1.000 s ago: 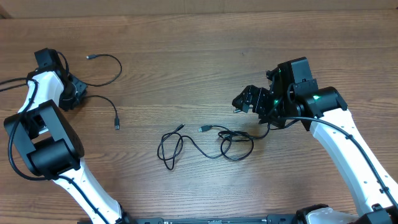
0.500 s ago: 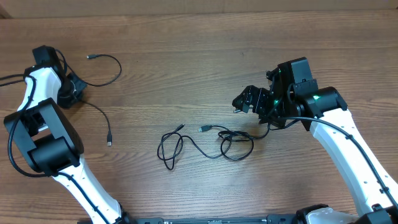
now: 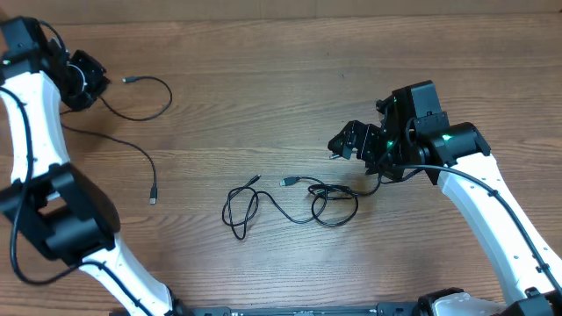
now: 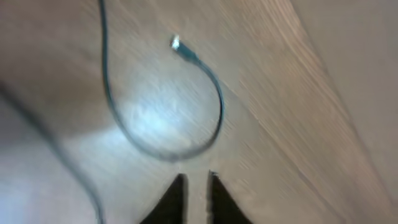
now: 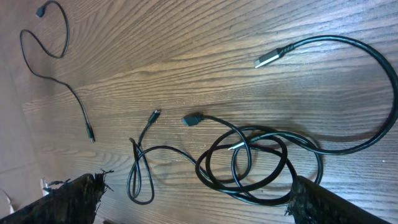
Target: Untangle cables
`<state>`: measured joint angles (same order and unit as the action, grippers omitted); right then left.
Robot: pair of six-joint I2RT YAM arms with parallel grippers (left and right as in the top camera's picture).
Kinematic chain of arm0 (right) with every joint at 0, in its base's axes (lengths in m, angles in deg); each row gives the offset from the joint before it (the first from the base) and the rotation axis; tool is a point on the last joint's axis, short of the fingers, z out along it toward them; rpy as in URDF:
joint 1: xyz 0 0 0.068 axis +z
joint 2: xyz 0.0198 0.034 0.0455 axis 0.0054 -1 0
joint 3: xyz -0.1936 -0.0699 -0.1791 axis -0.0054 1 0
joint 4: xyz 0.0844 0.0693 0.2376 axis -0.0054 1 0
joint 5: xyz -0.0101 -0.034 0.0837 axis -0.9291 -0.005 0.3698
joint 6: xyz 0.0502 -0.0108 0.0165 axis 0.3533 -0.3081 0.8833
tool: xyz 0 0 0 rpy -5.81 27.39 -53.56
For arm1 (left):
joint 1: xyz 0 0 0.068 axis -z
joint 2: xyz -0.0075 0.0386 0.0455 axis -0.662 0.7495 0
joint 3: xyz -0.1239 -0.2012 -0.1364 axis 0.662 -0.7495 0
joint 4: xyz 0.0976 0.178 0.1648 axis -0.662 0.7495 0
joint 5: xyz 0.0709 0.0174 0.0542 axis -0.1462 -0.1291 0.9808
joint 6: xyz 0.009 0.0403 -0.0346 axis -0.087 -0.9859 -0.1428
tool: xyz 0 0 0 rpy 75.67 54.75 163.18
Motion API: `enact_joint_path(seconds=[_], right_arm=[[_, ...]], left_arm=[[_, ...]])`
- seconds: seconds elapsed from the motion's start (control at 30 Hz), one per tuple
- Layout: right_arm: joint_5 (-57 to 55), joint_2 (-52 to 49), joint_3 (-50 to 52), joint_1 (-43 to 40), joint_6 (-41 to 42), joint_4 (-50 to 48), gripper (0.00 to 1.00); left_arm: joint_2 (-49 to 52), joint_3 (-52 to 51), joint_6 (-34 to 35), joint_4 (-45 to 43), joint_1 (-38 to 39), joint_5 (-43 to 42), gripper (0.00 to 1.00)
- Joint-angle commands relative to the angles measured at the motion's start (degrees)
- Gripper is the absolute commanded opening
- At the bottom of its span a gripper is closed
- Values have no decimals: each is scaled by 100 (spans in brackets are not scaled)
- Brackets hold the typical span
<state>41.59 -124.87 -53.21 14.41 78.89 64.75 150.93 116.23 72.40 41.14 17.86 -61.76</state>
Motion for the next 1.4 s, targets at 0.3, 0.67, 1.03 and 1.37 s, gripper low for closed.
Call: enact_joint_path(seconds=[0.3,0.67,1.03,1.37], right_arm=[[-59,-28,33,22,-39,-199,96],[-59,-28,33,22,-42,-66,96],[-57,-28,33,22,-37,-212,96],[-59,-28,33,24,-39,-151,96]], left_arm=[[269,-321,229,2120,608,1626,94],[308,-1884,345,748,804,1941,57],[308,-2756,487,-11,866,1941,47],[310,-3001,289,-389,861,1945,20]])
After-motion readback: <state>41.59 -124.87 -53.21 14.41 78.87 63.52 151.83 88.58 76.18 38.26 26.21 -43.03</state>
